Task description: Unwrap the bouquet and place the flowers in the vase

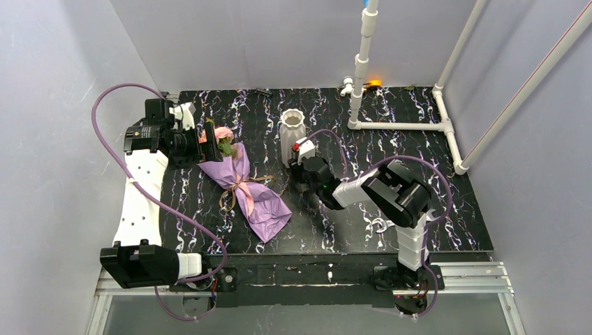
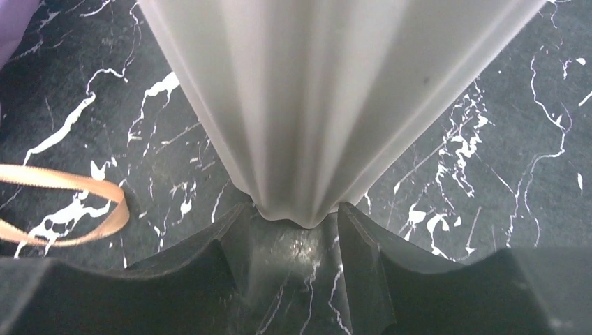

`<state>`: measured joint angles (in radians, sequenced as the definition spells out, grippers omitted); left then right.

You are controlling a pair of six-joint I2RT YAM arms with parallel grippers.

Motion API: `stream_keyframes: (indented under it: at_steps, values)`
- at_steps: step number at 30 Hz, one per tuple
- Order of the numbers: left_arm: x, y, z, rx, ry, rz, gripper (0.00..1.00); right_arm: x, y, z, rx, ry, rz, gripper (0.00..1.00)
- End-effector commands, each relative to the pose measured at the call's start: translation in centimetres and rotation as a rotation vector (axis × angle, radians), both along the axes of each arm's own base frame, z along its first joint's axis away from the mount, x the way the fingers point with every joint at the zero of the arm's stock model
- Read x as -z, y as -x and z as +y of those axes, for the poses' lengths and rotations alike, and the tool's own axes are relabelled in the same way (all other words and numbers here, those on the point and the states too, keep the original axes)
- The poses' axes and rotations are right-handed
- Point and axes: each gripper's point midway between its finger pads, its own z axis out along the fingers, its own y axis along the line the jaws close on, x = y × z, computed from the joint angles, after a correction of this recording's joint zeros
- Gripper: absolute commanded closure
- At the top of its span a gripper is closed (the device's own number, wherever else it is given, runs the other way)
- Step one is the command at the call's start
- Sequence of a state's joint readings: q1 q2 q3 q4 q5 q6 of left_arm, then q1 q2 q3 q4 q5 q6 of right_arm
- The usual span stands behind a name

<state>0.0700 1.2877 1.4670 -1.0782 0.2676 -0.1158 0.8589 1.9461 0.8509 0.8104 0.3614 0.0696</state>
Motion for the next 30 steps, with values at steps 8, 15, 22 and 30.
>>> stream_keyframes:
  at_steps: [8, 15, 22, 30]
  values:
    - [0.6, 1.1, 0.1, -0.004, 0.0, 0.038, 0.0, -3.4, -5.3, 3.1, 0.105, -0.135, -0.098, 0.42]
    - [1.1, 1.1, 0.0, -0.022, 0.03, 0.073, 0.0, -3.0, -8.4, 4.1, 0.162, -0.172, -0.088, 0.41]
    - [1.7, 0.6, 0.0, -0.033, 0.052, 0.105, 0.0, -2.7, -10.9, 5.5, 0.216, -0.205, -0.083, 0.4]
    - [2.3, 0.3, 0.0, -0.06, 0.102, 0.145, 0.0, -1.6, -13.8, 6.2, 0.298, -0.222, -0.076, 0.38]
